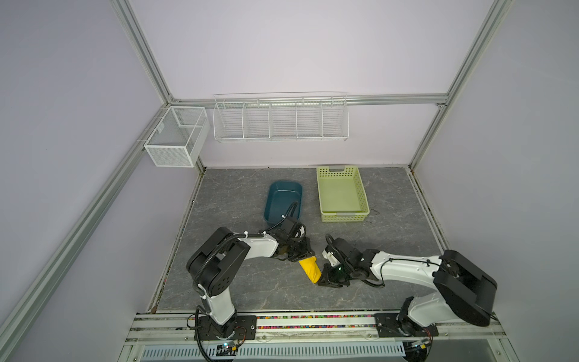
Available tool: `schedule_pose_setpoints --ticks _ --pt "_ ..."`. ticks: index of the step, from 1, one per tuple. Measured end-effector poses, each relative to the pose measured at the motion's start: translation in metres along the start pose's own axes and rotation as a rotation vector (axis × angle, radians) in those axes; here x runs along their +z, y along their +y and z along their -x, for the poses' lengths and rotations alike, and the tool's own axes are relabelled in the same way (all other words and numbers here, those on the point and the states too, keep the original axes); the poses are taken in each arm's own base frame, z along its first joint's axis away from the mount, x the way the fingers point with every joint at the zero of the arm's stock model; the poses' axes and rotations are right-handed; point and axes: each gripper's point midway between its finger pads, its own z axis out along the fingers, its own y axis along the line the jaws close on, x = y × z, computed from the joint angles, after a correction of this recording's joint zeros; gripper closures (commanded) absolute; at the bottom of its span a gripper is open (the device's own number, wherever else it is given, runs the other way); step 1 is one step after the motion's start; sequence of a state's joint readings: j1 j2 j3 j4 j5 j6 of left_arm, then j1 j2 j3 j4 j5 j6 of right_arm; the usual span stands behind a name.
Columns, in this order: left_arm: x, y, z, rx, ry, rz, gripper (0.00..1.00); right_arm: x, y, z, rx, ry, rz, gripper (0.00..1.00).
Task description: Place the utensils on the paper napkin and roll it up
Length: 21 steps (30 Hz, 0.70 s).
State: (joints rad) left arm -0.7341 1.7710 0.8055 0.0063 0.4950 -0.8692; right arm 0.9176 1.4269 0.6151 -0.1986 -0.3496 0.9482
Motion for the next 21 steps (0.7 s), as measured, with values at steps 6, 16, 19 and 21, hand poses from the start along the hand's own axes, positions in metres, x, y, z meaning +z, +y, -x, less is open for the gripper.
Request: schedule_pose_setpoints --ticks 6,16,19,21 --pt "0.000 0.000 0.001 -0.008 -0.006 -0.007 1.00 -0.016 0.002 0.009 -0.040 -0.061 -0.009 0.46" --pt "0.000 -0.001 0.001 -0.008 -0.006 -0.007 1.00 -0.010 0.020 0.034 -0.143 -0.055 -0.029 0.44" --pt "0.000 -0.001 0.001 -0.008 -0.006 -0.007 0.99 -0.002 0.012 0.034 -0.148 -0.030 -0.056 0.46" --pt "0.000 0.000 0.001 -0.008 -0.005 -0.007 0.99 0.003 0.008 0.034 -0.153 -0.015 -0.072 0.49"
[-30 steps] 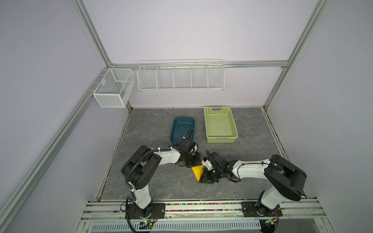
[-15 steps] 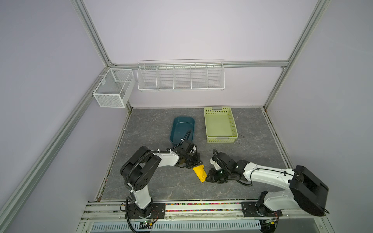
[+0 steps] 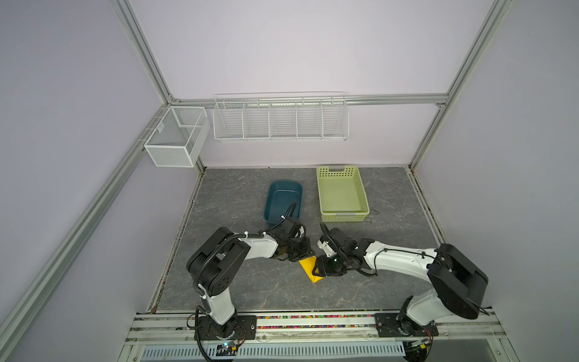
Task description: Place the utensils on the paper napkin and roll it up
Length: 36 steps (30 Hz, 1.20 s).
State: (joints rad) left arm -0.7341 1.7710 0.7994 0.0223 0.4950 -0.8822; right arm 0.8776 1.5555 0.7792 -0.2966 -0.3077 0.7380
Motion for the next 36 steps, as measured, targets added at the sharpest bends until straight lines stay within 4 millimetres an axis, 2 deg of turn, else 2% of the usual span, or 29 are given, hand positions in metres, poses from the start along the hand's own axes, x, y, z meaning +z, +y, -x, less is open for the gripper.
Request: schedule_pose_setpoints --ticks 11,18,27,36 --pt "0.000 0.000 0.000 0.001 -0.001 0.000 0.94 0.006 -0.006 0.000 -0.010 0.019 -0.016 0.74" --pt "-0.001 -0.003 0.000 0.005 -0.006 -0.009 0.83 0.008 -0.009 -0.002 -0.001 0.020 -0.017 0.85" --pt "-0.011 -0.002 0.006 -0.003 -0.060 0.028 0.70 0.012 -0.009 -0.003 0.015 0.009 0.021 0.92" --pt "-0.036 0.003 0.017 0.028 -0.119 0.168 0.66 0.012 -0.008 -0.006 0.022 0.008 0.039 0.93"
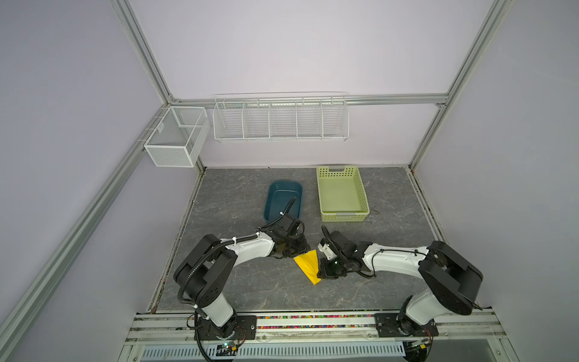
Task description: Place the utensils on the paper napkin and roll it up
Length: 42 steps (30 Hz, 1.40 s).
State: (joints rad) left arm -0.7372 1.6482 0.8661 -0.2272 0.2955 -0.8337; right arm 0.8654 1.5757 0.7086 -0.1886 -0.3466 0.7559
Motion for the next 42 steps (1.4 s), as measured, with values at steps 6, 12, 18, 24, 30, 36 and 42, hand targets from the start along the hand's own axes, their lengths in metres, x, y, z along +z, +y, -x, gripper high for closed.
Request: schedule_pose_setpoints --ticks 6,12,18,24,30,36,42 --pt "-0.007 -0.001 0.010 0.026 -0.022 0.043 0.65 0.000 0.000 0.000 0.000 0.002 0.002 0.93" --pt "-0.003 0.002 0.016 0.044 -0.024 0.090 0.71 0.000 0.000 0.000 0.000 0.002 0.002 0.93" --pt "0.007 0.013 0.012 0.037 0.002 0.128 0.73 0.000 0.000 0.000 0.003 0.001 0.002 0.93" --pt "0.008 0.015 0.013 0.040 -0.002 0.135 0.74 0.000 -0.001 0.000 0.023 -0.007 0.005 0.93" --pt "0.010 0.015 0.015 0.040 -0.013 0.134 0.75 0.001 0.000 -0.002 0.062 -0.023 0.009 0.93" --pt "0.010 0.019 0.017 0.040 -0.027 0.146 0.76 -0.001 -0.001 -0.006 0.088 -0.041 -0.006 0.93" --pt "0.010 0.018 0.017 0.040 -0.027 0.143 0.75 -0.001 -0.002 -0.007 0.093 -0.046 -0.016 0.93"
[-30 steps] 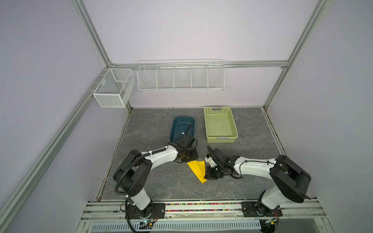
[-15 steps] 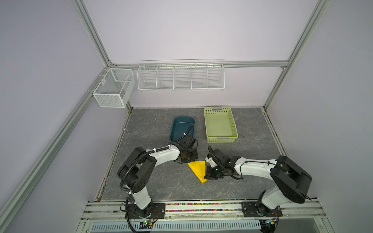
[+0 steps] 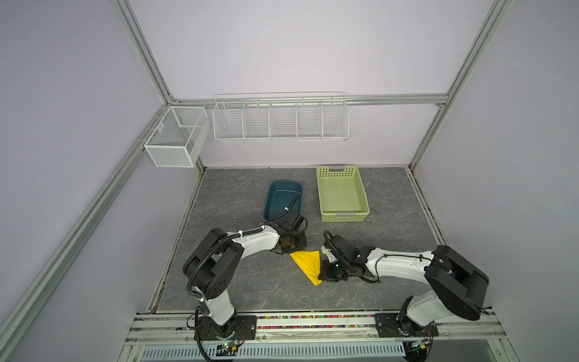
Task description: Place the utensils on the paper napkin and roll it up
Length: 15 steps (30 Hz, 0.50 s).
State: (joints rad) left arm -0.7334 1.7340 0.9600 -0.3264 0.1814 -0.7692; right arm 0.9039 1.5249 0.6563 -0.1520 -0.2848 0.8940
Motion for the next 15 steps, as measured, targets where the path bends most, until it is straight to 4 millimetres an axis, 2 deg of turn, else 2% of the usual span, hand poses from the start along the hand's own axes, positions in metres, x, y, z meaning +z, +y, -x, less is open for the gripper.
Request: schedule_pose_setpoints --ticks 4,9,13,15 --pt "-0.004 -0.003 0.001 0.004 0.006 -0.003 0.72 0.000 0.000 0.000 -0.001 0.001 -0.006 0.93" --pt "-0.032 -0.020 0.009 0.028 -0.022 -0.034 0.70 0.000 0.000 0.000 0.001 0.008 -0.013 0.93" --pt "-0.059 -0.033 0.010 0.043 -0.046 -0.086 0.79 0.001 0.001 0.000 0.002 0.013 -0.015 0.93" --pt "-0.065 -0.033 0.006 0.046 -0.044 -0.102 0.85 0.001 0.001 0.000 0.002 0.015 -0.015 0.93"
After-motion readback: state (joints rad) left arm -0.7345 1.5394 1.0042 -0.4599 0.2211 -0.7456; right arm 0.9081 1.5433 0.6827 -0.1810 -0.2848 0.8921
